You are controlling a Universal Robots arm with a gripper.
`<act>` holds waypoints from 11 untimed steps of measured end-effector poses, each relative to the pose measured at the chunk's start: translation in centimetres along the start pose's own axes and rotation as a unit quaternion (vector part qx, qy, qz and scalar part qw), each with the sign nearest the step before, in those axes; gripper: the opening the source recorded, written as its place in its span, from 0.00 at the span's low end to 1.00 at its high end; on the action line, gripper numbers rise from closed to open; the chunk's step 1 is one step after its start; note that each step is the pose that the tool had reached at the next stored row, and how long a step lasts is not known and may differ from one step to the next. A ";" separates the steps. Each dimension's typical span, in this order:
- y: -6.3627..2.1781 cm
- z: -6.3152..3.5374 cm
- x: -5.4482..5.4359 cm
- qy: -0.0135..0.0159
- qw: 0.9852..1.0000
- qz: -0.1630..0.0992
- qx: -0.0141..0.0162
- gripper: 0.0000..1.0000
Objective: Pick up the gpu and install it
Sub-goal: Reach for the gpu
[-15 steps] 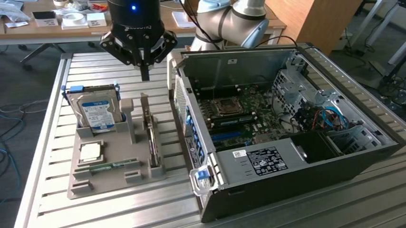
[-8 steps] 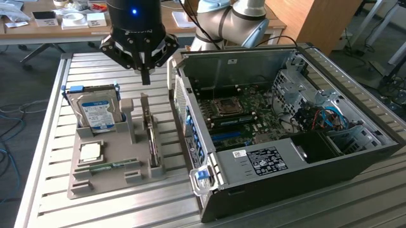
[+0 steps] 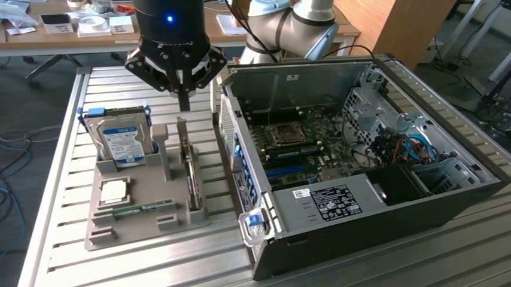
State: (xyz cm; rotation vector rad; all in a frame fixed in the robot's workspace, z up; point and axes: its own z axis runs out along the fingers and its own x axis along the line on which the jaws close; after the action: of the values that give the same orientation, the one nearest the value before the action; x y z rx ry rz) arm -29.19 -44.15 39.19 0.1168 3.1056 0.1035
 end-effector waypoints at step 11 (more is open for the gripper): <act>-1.57 -0.10 -0.1 0.000 1.000 0.000 0.000 0.11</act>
State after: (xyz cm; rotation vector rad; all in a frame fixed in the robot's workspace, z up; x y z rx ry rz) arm -29.20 -45.72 39.19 0.1169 3.1056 0.1035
